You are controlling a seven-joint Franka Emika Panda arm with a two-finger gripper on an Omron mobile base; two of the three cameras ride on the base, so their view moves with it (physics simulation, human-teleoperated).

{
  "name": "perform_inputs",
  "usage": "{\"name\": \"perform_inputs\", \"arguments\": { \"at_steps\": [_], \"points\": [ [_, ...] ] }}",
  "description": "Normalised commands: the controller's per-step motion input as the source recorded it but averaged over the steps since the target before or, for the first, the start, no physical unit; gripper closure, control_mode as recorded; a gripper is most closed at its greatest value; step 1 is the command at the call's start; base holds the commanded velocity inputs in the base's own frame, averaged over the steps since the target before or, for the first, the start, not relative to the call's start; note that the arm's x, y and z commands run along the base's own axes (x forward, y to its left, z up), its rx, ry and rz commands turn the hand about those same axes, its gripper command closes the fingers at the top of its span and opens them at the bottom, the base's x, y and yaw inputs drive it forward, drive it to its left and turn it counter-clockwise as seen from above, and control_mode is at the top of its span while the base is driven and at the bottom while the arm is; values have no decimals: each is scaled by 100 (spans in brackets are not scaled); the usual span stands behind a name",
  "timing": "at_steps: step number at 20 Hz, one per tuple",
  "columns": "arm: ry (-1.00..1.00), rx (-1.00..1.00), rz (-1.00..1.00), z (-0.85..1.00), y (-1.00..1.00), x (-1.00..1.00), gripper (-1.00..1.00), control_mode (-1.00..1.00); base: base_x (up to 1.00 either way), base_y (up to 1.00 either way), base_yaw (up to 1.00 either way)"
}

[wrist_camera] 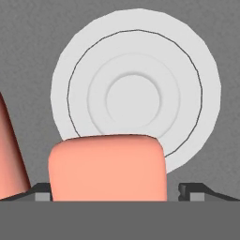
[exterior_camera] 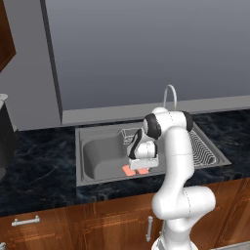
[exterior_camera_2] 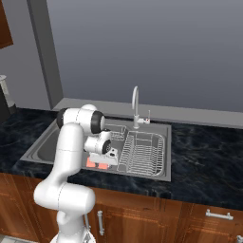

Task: Pick up the bar soap and bar soap from the sink, and place them back in the cabinet, and close the cabinet doors.

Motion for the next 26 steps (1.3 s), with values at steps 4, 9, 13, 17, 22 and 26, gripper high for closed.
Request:
{"name": "perform_inputs", "arguments": {
  "at_steps": [4,9,13,17,22,26],
  "points": [
    [0,0,0,0,0,0,100,-100,0,0,0],
    [0,0,0,0,0,0,100,-100,0,0,0],
    [0,0,0,0,0,0,100,-100,0,0,0],
    [0,0,0,0,0,0,100,-100,0,0,0],
    [3,0,0,10,0,1,100,-100,0,0,0],
    [1,0,0,43,0,0,100,-100,0,0,0]
  ]
}}
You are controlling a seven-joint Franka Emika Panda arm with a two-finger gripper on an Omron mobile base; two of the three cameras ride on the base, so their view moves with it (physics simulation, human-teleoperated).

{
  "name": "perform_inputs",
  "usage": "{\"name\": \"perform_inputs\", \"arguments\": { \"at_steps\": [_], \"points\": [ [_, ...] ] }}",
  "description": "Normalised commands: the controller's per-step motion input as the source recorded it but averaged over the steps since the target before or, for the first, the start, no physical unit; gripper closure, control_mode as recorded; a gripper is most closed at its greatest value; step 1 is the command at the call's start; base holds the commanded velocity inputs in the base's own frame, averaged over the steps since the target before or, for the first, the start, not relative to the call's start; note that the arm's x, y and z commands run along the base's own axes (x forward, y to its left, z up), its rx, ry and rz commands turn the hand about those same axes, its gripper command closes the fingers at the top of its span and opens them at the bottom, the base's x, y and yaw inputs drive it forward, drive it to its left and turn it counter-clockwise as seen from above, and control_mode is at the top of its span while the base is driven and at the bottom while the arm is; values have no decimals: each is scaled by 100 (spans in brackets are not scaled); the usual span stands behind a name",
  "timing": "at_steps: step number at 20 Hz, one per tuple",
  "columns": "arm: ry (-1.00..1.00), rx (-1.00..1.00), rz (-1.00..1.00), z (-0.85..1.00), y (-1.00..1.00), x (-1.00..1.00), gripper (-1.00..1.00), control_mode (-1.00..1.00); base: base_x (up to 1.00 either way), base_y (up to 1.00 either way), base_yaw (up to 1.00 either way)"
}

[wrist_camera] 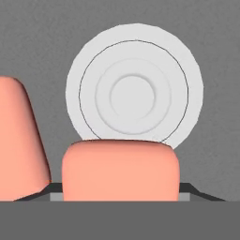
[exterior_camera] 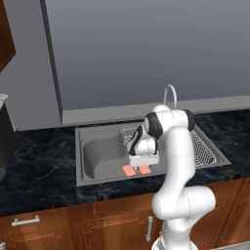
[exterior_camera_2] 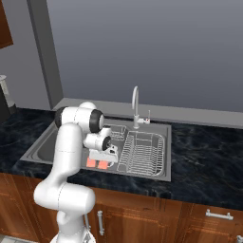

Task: Pick up the bar soap and bar soap from the sink, and place them back in the cabinet, and close the cabinet doors.

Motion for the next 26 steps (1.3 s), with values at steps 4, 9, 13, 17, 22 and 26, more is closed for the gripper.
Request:
{"name": "perform_inputs", "arguments": {
  "at_steps": [4,9,13,17,22,26],
  "points": [
    [0,0,0,45,0,0,100,-100,0,0,0],
    [0,0,0,47,0,-8,100,-100,0,0,0],
    [2,0,0,44,0,-16,100,-100,0,0,0],
    [5,0,0,38,0,-25,100,-100,0,0,0],
    [7,0,0,41,-2,-27,100,-100,0,0,0],
    [10,0,0,52,-6,-25,100,-100,0,0,0]
  ]
}}
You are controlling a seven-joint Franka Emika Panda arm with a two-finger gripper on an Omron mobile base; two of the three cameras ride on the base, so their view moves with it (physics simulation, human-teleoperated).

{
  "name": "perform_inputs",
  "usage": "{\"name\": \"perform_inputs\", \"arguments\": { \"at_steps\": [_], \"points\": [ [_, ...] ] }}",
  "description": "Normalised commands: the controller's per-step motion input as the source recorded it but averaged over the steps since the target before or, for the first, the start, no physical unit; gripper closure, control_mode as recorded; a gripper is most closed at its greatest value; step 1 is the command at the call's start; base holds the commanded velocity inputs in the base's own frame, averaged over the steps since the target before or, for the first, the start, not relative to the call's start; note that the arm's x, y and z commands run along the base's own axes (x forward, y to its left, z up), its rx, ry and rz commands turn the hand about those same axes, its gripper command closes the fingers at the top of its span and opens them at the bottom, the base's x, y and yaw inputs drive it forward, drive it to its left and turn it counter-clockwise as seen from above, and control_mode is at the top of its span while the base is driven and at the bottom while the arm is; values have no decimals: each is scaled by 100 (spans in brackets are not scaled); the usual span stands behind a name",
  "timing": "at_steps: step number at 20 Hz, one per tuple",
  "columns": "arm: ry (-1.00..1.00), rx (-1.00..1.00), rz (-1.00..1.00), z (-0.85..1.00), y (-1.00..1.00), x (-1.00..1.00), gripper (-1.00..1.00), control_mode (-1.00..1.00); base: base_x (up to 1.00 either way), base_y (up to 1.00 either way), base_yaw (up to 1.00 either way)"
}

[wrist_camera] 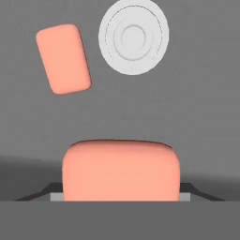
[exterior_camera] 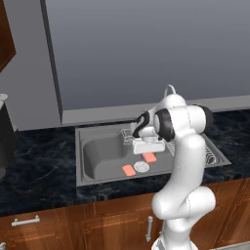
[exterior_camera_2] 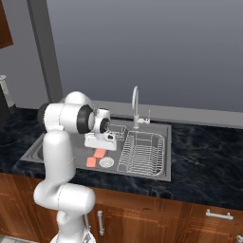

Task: Pick up the bar soap and bar soap from the sink, and place them back in the cabinet, and close the cabinet doors.

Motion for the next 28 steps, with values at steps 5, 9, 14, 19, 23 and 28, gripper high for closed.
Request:
{"name": "perform_inputs", "arguments": {
  "at_steps": [5,9,14,19,23,28],
  "points": [
    [10,0,0,56,-13,-27,100,-100,0,0,0],
    [12,0,0,59,-13,-32,100,-100,0,0,0],
    [16,0,0,59,-3,-25,100,-100,0,0,0],
    [16,0,0,52,0,-16,100,-100,0,0,0],
    [11,0,-1,38,-1,-11,100,-100,0,0,0],
    [2,0,0,34,0,-10,100,-100,0,0,0]
  ]
}}
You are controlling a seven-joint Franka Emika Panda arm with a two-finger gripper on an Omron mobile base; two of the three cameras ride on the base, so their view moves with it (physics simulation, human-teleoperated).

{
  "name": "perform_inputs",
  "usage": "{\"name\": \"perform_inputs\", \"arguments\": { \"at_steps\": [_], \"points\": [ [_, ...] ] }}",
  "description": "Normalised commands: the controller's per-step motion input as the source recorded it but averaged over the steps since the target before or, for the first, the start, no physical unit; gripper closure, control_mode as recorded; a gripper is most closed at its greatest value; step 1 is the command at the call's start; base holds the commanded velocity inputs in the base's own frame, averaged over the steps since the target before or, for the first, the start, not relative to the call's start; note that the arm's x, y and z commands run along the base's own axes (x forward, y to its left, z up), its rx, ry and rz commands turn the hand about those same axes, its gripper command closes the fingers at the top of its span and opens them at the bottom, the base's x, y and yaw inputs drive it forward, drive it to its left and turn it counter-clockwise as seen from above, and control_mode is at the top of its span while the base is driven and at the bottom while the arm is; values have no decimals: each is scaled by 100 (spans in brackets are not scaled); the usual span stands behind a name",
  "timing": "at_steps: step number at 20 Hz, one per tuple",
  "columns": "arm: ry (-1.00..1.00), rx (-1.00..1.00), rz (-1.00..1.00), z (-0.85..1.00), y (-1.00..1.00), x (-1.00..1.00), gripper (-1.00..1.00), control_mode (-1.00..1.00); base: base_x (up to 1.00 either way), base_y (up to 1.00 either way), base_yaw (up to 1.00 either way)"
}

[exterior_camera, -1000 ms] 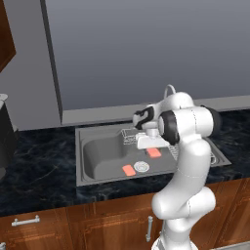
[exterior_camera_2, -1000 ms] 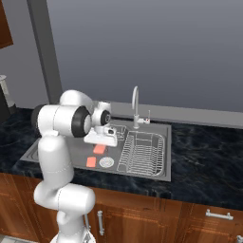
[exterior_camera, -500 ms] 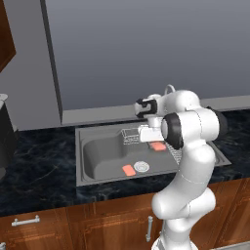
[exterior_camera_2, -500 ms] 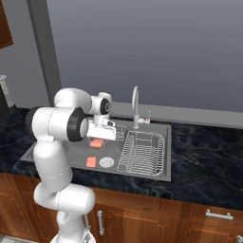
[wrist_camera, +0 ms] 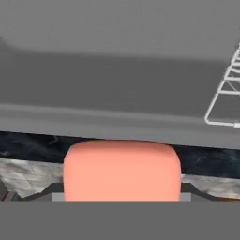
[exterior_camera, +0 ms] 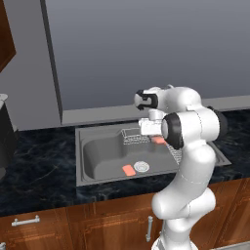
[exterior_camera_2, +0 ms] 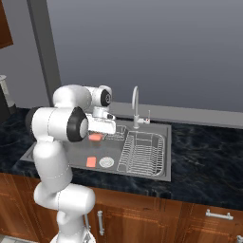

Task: Pick up the bar soap and bar soap from the sink, and place them back in the cabinet, and close the cabinet doors.

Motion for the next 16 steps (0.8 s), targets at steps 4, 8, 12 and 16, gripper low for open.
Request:
{"name": "perform_inputs", "arguments": {
  "at_steps": [4,8,12,16],
  "points": [
    [0,-1,0,37,0,-24,100,-100,0,0,0],
    [-3,-2,0,50,0,-34,100,-100,0,0,0],
    [-6,-1,0,34,0,-46,100,-100,0,0,0],
    [-7,-1,0,27,0,-31,100,-100,0,0,0]
  ]
}}
